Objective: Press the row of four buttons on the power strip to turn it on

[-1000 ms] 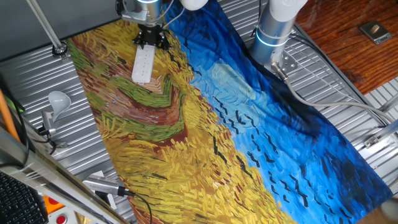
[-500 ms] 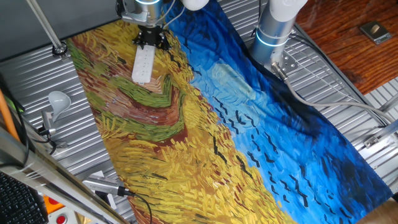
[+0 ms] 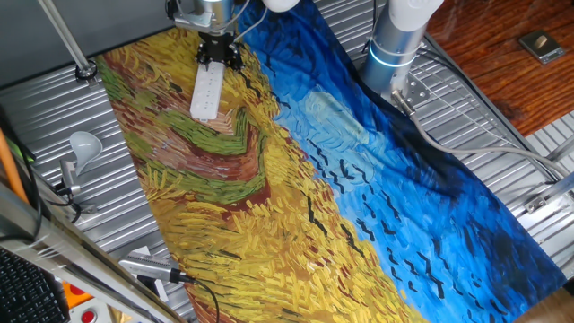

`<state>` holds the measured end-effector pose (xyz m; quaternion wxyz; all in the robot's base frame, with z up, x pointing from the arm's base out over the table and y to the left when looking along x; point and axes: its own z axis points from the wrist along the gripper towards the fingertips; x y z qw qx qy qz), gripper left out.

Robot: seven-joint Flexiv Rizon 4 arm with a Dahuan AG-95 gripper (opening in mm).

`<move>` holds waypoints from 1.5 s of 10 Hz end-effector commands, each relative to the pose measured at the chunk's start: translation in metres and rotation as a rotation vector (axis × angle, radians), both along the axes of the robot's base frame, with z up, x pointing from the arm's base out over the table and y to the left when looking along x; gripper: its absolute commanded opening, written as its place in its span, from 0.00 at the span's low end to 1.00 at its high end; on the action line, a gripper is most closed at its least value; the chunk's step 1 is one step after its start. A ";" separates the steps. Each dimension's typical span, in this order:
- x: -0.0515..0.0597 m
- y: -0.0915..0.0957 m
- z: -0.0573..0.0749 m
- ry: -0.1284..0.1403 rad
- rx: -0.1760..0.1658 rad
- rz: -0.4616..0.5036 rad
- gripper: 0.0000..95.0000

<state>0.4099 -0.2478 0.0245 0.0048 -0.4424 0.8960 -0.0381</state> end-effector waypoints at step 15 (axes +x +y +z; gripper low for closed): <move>0.007 -0.004 0.007 0.002 0.003 -0.012 1.00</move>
